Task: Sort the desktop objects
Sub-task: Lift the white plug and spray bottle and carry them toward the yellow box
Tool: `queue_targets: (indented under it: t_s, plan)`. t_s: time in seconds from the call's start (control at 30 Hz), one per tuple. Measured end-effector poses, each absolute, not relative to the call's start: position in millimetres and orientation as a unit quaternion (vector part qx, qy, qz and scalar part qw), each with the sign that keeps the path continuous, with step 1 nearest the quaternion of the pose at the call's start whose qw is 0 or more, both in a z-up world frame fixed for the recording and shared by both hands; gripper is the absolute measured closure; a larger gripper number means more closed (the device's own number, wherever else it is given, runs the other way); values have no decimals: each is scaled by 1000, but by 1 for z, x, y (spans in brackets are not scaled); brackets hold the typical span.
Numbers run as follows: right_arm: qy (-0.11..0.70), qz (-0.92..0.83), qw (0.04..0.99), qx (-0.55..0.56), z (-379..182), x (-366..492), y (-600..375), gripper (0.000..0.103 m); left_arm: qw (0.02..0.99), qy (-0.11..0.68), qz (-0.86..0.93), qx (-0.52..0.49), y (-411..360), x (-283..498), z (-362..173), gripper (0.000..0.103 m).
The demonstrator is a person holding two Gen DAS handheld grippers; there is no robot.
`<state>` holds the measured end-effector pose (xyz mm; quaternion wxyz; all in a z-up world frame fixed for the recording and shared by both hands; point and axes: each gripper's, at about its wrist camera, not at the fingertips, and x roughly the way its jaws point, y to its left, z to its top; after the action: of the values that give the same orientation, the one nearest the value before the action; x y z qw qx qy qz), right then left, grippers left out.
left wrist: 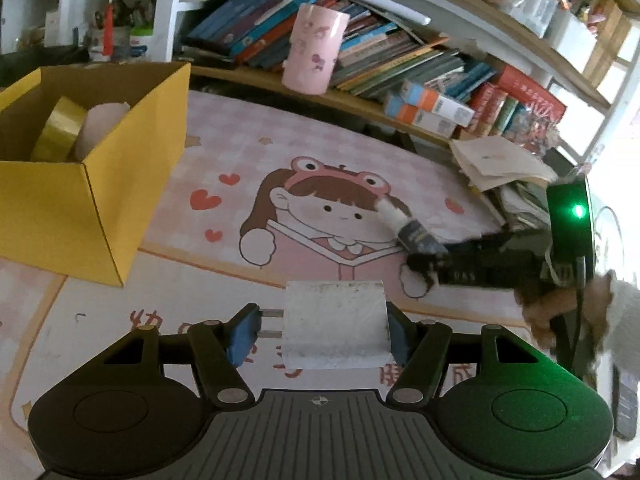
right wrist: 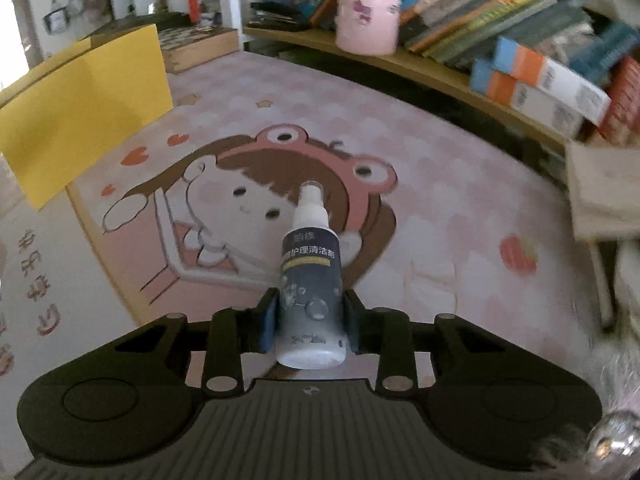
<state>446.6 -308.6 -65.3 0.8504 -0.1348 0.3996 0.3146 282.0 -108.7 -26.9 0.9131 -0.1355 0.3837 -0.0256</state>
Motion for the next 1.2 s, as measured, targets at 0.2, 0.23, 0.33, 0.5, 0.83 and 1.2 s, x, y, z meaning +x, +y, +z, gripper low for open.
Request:
queue_targets:
  t_s: [0.2,0.23,0.33,0.5,0.83,1.2]
  plan:
    - [412,286,860,-100,-64,400,-323,73,921,364,-38,-132,-114,272,-17,38]
    - [414,280,861,-96,-64,393,-323,73,922,361,-39,-133,-115,271,-16,38]
    - [417,260,866,-87,-63,368,-323,73,924,353,-40,-141,-116,264,-13,38]
    - [406,233,879,-89,-66,348,-318,72,924,350,-31,-153,-113,251,-12,38]
    - [398,235,884,-74,-61,345,-323,73,926,340,-20,-163,-106,229,-11,38]
    - [369,217,904,10,-7,294,-321,73,933,325,-56,-147,-92,212,0,38]
